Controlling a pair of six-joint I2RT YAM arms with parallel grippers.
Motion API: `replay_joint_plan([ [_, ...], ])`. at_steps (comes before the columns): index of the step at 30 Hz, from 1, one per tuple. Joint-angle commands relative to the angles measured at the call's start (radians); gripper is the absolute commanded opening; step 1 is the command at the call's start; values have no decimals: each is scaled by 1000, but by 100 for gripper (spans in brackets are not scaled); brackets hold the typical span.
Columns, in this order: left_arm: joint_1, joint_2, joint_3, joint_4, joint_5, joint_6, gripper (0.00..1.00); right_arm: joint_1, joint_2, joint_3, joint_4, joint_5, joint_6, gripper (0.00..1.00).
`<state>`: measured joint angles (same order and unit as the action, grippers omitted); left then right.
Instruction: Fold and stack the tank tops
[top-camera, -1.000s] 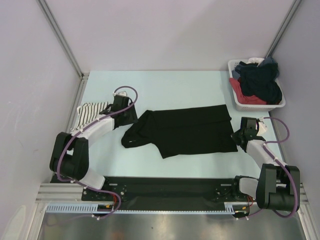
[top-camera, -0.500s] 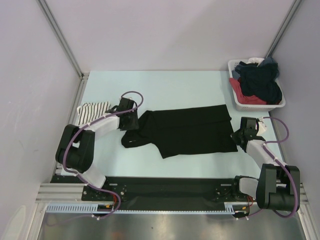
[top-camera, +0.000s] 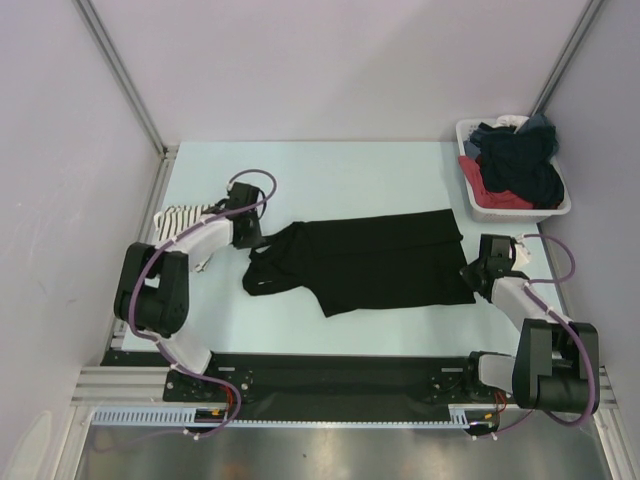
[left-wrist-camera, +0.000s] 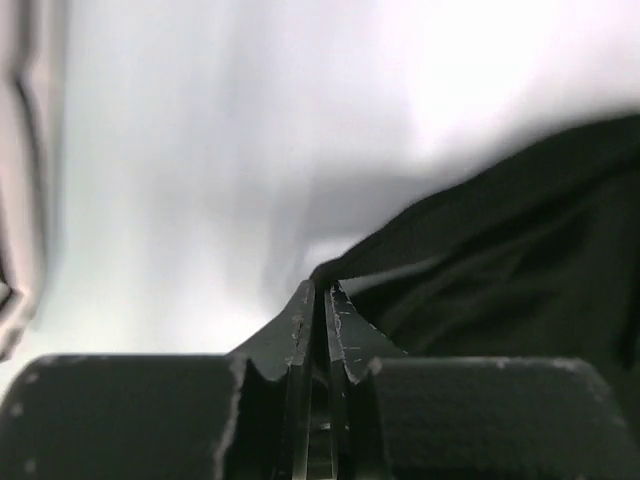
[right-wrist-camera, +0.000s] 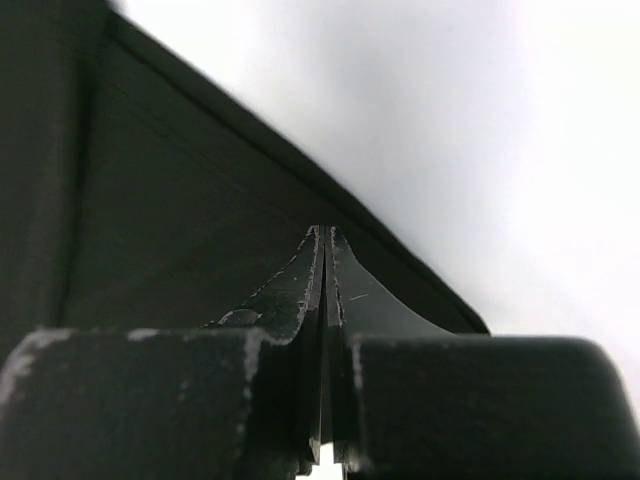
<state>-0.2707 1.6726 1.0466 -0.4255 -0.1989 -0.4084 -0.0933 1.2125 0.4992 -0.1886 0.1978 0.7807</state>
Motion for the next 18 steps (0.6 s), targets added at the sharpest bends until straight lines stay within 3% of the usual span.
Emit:
replay_joint_plan([
  [1,53,19,99,-22,-63,11,11,4,71,10,29,-11,-3,0],
  [7,97,120,234,-76,-120,20,13,9,88,26,18,-9,-1,0],
  [8,99,154,253,-84,-119,25,19,12,75,21,21,-6,-3,0],
  [9,99,170,291,-93,-126,26,41,15,67,19,23,-1,-3,0],
  [11,100,199,311,-121,-123,23,59,18,58,19,18,6,-4,0],
  [13,97,182,284,-104,-115,19,66,17,53,22,12,12,-4,0],
  [16,99,104,222,-90,-154,10,84,17,41,24,6,22,-6,0],
  [18,91,35,196,-107,-171,6,86,17,29,25,-3,26,-9,0],
])
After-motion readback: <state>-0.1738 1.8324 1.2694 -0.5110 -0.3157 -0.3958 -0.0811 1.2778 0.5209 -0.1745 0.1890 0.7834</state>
